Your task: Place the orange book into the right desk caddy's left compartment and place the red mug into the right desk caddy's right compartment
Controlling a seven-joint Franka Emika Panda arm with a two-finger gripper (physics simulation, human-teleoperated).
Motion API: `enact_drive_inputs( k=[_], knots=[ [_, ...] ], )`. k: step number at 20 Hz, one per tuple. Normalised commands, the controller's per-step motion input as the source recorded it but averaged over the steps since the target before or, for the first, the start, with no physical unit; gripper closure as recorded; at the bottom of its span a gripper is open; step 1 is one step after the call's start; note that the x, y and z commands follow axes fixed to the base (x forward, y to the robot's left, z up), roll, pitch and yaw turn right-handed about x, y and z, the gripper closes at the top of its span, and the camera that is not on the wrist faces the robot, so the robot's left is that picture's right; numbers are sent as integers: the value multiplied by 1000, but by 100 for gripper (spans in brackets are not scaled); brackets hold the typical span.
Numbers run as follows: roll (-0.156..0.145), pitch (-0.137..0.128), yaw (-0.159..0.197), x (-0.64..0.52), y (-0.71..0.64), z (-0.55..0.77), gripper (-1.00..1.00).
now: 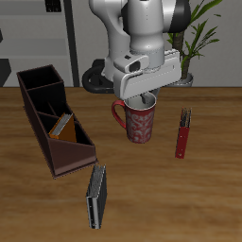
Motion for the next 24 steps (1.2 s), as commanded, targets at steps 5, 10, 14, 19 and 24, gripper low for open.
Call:
enact_drive_inputs(
  k=[5, 10, 14, 19, 24],
  knots=[
    [2, -8, -160, -401, -311, 284, 100],
    [-25, -47, -106, -473, -403, 196, 100],
    [-40, 3, -76, -343, -289, 35, 100],
    [2, -10, -86, -441, -230, 98, 100],
    [3, -38, -10, -428, -160, 115, 100]
  ],
)
